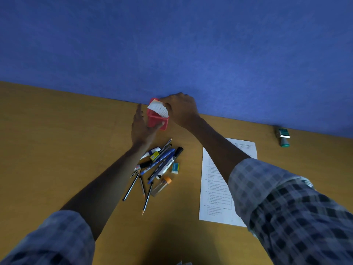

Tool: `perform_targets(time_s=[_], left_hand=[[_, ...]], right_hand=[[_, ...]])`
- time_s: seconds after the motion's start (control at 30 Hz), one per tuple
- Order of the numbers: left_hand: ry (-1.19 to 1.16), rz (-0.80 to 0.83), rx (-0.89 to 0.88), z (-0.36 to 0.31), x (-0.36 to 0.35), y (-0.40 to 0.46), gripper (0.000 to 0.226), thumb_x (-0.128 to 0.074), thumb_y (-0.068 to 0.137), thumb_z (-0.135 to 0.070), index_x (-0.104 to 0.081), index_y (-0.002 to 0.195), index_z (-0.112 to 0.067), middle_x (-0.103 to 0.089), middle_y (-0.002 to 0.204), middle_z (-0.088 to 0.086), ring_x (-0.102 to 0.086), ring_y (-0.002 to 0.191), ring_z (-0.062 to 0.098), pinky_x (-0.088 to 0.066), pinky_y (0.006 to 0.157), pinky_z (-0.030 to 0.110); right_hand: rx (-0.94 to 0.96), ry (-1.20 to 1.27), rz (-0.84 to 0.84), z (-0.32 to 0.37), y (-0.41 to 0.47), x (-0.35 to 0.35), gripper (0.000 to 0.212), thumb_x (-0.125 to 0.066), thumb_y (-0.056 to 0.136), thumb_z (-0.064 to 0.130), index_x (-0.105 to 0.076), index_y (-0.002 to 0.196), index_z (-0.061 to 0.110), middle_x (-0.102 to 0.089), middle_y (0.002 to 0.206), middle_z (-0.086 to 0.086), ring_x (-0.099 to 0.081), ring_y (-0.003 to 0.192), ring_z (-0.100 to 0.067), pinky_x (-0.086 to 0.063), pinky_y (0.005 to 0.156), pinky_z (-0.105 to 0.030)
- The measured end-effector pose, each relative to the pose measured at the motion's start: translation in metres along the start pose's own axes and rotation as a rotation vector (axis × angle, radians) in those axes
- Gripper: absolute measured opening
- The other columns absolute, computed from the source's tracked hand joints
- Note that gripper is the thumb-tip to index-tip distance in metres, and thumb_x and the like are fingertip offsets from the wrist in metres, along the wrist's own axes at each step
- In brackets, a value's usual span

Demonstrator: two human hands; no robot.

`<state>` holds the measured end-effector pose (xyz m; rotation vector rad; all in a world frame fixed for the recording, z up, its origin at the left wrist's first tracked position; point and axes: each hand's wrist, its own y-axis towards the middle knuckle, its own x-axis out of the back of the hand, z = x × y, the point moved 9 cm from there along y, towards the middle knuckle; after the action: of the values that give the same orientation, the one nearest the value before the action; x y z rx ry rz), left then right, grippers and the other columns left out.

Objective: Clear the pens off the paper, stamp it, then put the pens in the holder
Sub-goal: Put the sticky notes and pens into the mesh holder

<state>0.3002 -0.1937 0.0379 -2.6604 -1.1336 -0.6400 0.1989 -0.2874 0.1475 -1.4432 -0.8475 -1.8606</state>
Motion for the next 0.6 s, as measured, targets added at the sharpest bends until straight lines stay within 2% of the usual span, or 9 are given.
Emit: perform_targets(time_s=[0.07,0.13,0.2,0.23,0.33,0.5,0.6], left_hand=[[-0.016,0.030,-0.055,-0.006,-0.002,0.002,0.105,-0.085,0.070,-0.041,-0.025,0.152,-0.015,-0.052,0.140,0.009,-0.052,0.127,0.025,-0.051,0.099,0.039],[-0.032,0.043,-0.105,-0.013,-0.003,0.002,0.096,-0.084,0.071,-0.041,-0.032,0.149,-0.021,-0.056,0.134,0.001,-0.056,0.120,0.020,-0.054,0.091,0.023],[-0.051,0.062,-0.125,-0.019,-0.004,0.002,0.088,-0.084,0.069,-0.043,-0.038,0.143,-0.030,-0.057,0.123,-0.010,-0.058,0.111,0.012,-0.048,0.076,0.003],[-0.056,0.068,-0.125,-0.021,-0.005,0.002,0.087,-0.083,0.066,-0.047,-0.039,0.140,-0.034,-0.057,0.119,-0.013,-0.058,0.107,0.009,-0.046,0.070,0.000],[-0.048,0.054,-0.132,-0.025,-0.004,0.003,0.086,-0.084,0.063,-0.049,-0.043,0.137,-0.032,-0.057,0.117,-0.014,-0.058,0.102,0.006,-0.043,0.066,-0.003],[-0.022,0.041,-0.093,-0.021,-0.008,0.005,0.087,-0.086,0.066,-0.044,-0.045,0.140,-0.028,-0.061,0.128,-0.004,-0.058,0.111,0.010,-0.045,0.073,0.005],[-0.022,0.040,-0.086,-0.021,-0.008,0.005,0.086,-0.086,0.065,-0.044,-0.046,0.140,-0.029,-0.063,0.125,-0.005,-0.059,0.106,0.008,-0.045,0.073,0.005]], right_hand=[[0.014,-0.016,0.033,0.005,0.004,-0.002,0.034,-0.047,0.099,0.026,-0.059,0.131,0.028,-0.065,0.127,-0.003,-0.058,0.117,-0.028,-0.050,0.090,-0.040],[0.020,-0.015,0.053,0.009,0.007,-0.003,0.033,-0.050,0.097,0.022,-0.062,0.128,0.023,-0.066,0.124,-0.005,-0.058,0.115,-0.029,-0.050,0.091,-0.042],[0.021,-0.010,0.067,0.011,0.010,-0.003,0.031,-0.051,0.096,0.018,-0.065,0.124,0.018,-0.067,0.122,-0.008,-0.059,0.113,-0.030,-0.050,0.092,-0.043],[0.018,-0.007,0.074,0.011,0.011,-0.004,0.031,-0.052,0.096,0.016,-0.065,0.123,0.016,-0.068,0.121,-0.009,-0.059,0.113,-0.030,-0.050,0.092,-0.043],[0.019,-0.003,0.105,0.009,0.012,-0.007,0.032,-0.055,0.094,0.012,-0.064,0.124,0.013,-0.067,0.122,-0.010,-0.059,0.113,-0.028,-0.051,0.091,-0.039],[0.030,-0.013,0.164,0.007,0.015,-0.010,0.031,-0.053,0.091,0.007,-0.066,0.119,0.010,-0.067,0.117,-0.013,-0.059,0.109,-0.029,-0.051,0.087,-0.037],[0.044,-0.039,0.198,0.008,0.022,-0.010,0.024,-0.052,0.092,0.012,-0.066,0.111,0.007,-0.064,0.112,-0.016,-0.061,0.104,-0.031,-0.046,0.076,-0.033]])
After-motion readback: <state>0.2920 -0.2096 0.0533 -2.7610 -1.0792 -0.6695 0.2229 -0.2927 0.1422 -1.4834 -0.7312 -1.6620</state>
